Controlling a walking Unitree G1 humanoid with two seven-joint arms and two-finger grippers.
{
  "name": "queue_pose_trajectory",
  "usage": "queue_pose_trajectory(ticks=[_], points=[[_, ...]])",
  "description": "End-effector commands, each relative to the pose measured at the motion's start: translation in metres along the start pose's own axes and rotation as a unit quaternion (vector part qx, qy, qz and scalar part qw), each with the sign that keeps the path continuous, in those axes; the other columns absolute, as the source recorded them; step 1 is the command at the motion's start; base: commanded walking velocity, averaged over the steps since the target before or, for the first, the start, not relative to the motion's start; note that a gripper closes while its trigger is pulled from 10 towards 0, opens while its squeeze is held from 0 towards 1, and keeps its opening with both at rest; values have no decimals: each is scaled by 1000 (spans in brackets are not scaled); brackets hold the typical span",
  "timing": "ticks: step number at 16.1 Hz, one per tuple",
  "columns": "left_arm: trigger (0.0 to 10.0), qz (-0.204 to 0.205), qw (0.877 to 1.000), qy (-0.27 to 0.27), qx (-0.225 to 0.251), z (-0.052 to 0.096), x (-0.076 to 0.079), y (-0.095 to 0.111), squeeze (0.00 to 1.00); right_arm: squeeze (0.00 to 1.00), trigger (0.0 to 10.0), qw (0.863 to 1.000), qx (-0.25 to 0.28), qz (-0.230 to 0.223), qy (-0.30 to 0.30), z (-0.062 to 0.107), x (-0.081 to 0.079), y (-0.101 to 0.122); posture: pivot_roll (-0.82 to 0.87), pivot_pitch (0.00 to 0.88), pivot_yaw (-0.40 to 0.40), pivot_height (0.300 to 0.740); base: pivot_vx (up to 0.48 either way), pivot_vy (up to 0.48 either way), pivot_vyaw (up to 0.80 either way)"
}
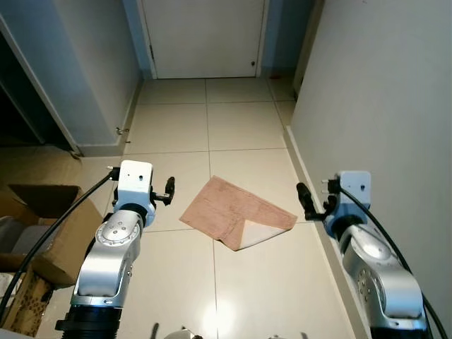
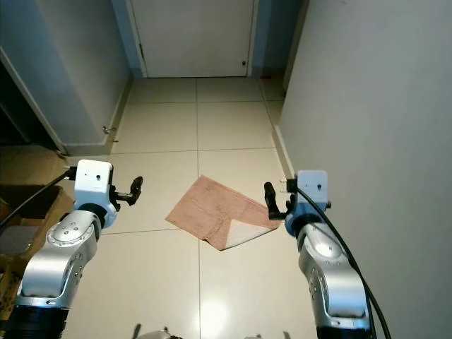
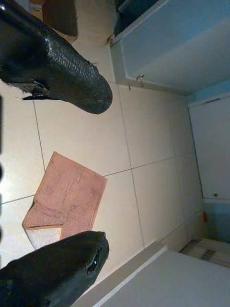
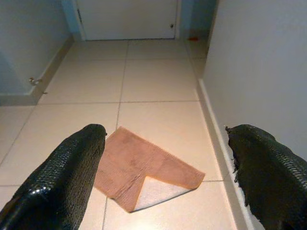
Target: Hang keys on a hook
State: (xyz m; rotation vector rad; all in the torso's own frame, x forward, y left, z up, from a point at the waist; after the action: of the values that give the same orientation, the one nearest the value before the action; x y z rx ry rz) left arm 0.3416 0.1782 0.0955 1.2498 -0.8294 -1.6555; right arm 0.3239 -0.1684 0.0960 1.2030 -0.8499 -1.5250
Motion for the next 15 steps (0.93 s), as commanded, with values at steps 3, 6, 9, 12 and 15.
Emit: queue_pose_trajectory(ticks=[3, 6, 9, 12, 15], points=[[10000, -13, 1000, 10, 1, 4, -4, 4, 1000, 1000, 10000, 999, 12, 47, 6, -2, 1, 4, -83, 0, -22, 740, 0, 0, 267], [10000, -28, 999, 17, 24, 6, -4, 9, 1000, 1000, 10000, 999, 27, 33, 0, -3, 2, 7, -76, 0, -21, 740, 0, 0, 800], [10000, -36, 998, 46, 38, 6, -12, 20, 1000, 1000, 10000, 999, 30, 8, -31, -4, 10, 6, -79, 0, -6, 740, 0, 0, 800], [10000, -41, 997, 34, 58, 5, -7, 26, 1000, 1000, 10000, 998, 40, 36, -42, -3, 11, 8, -91, 0, 10, 740, 0, 0, 800], [10000, -35, 997, 32, 63, 3, -5, 28, 1000, 1000, 10000, 998, 41, 39, -40, -2, 11, 5, -100, 0, 29, 740, 0, 0, 800]])
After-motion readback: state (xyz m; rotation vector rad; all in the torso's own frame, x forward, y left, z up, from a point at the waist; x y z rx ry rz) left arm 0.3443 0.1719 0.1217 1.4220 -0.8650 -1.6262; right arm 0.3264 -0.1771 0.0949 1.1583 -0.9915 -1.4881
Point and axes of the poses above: a point about 5 cm out from each wrist's last joint towards the gripper, its own z axis pointing back from the gripper into the wrist, its own y axis along the axis of the wrist's last joint, x = y × z, the point moved 6 cm from there along -z, pointing out of the wrist towards the gripper, and after that the axes turned 15 degrees about -z, right-handed, at the moved point
